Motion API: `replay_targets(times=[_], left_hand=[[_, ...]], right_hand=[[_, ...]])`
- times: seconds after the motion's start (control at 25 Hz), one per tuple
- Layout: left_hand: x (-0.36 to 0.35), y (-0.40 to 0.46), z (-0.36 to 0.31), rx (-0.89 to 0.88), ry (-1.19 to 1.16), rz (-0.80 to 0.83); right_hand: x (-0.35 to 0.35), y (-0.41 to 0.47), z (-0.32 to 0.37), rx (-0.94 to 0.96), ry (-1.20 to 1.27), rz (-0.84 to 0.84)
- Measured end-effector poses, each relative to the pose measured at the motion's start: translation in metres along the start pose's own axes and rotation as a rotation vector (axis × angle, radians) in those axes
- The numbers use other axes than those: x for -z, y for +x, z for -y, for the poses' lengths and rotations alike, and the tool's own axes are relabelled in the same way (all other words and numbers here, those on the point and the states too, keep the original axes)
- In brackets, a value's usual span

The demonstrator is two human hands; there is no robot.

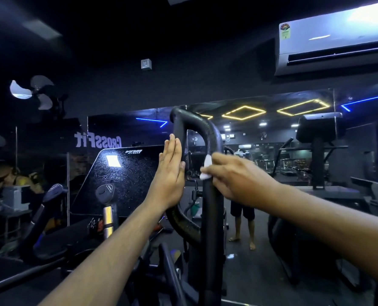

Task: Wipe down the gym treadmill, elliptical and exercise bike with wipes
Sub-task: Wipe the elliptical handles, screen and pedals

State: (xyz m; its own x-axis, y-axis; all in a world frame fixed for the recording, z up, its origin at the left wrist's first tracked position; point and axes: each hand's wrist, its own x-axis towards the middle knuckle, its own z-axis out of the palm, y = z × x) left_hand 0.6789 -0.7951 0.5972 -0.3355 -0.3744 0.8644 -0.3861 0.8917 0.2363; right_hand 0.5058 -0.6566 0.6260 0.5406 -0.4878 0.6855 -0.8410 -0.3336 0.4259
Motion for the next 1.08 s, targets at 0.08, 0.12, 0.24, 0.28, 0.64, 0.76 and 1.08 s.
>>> replay_targets(times=[0.08, 0.12, 0.24, 0.28, 0.64, 0.76, 1.08], left_hand=[[-0.001, -0.004, 0.0, 0.003, -0.009, 0.001], [-0.001, -0.004, 0.0, 0.003, -0.013, 0.005], [-0.001, -0.004, -0.001, -0.002, -0.012, -0.007], [-0.001, -0.004, -0.001, -0.002, -0.008, -0.01], [-0.002, -0.011, -0.001, 0.001, -0.042, -0.018], [-0.002, -0.011, -0.001, 0.008, -0.038, -0.007], [-0.003, -0.023, 0.0, -0.002, -0.038, -0.006]], right_hand=[[0.011, -0.019, 0.01, 0.064, 0.033, 0.043], [0.018, -0.023, 0.009, 0.059, 0.032, 0.011], [0.023, -0.019, -0.009, -0.02, -0.025, -0.099], [0.018, -0.015, -0.011, -0.022, -0.048, -0.094], [-0.02, -0.065, 0.051, 0.188, 0.029, 0.121], [-0.002, -0.03, 0.023, 0.14, -0.017, 0.063], [-0.034, -0.076, 0.069, 0.2, 0.005, 0.055]])
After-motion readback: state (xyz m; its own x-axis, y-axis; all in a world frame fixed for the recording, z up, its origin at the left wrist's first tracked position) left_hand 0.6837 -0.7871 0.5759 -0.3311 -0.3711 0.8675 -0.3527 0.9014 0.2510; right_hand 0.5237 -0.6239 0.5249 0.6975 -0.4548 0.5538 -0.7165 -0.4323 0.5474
